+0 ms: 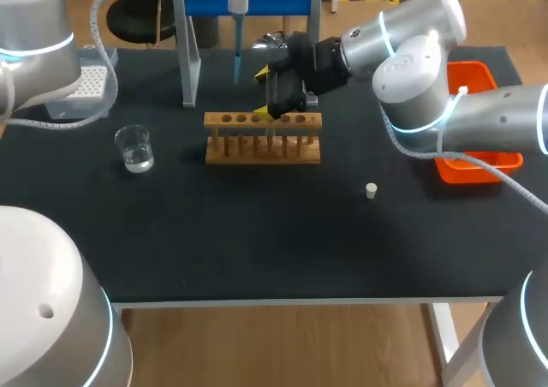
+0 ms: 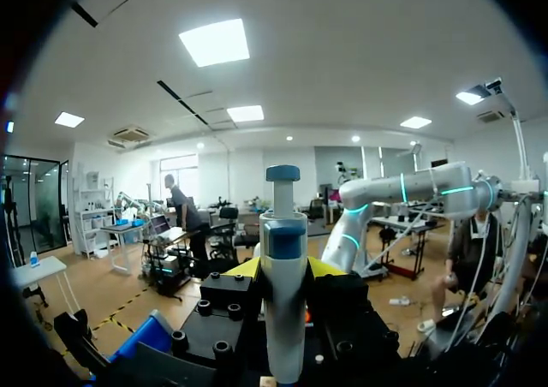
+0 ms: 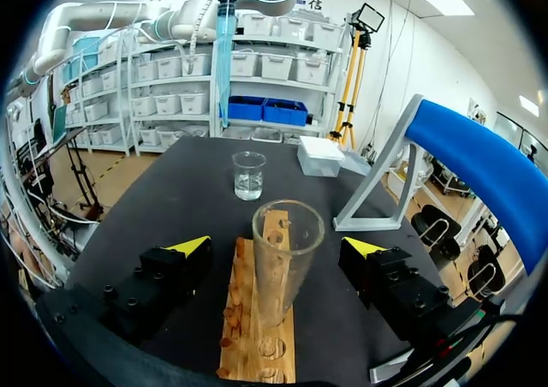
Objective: Invert the test tube, pick up the pipette, mount the tip to pipette, aspirate from beaker and dispense into the tube, eject the tip, return the pipette, and cap with the stopper.
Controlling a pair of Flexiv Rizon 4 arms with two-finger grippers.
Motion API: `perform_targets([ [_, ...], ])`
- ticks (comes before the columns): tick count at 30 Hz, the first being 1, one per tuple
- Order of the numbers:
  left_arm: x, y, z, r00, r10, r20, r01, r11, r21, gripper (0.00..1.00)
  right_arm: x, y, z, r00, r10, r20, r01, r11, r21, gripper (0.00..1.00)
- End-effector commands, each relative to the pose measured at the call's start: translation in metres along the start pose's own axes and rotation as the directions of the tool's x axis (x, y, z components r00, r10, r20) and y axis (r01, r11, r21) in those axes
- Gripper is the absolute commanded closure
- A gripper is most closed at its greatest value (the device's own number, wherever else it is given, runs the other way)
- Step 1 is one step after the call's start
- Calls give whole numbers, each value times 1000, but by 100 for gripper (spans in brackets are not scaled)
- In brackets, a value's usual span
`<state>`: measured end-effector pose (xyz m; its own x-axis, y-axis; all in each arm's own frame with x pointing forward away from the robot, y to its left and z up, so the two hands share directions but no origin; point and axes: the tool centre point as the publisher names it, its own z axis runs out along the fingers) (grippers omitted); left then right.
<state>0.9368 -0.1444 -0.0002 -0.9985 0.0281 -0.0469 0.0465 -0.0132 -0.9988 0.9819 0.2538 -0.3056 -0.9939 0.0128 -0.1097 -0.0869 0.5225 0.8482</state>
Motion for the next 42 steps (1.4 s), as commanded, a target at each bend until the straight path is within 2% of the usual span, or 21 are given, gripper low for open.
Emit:
perform_targets([
  [1,-1,-1,0,1000,-1,-2,1,1000,-3,100,0,2,2,1000,0,0,0,1000,7,0],
  [34,-1,-1,0,1000,-1,-2,1,1000,-3,100,0,1,-1,1000,4,-15,-4,1000,-12,0],
  [42,-13,-5,19,999,11,-40,-10,1000,15,100,0,1,-1,1000,4,-15,-4,1000,-12,0],
])
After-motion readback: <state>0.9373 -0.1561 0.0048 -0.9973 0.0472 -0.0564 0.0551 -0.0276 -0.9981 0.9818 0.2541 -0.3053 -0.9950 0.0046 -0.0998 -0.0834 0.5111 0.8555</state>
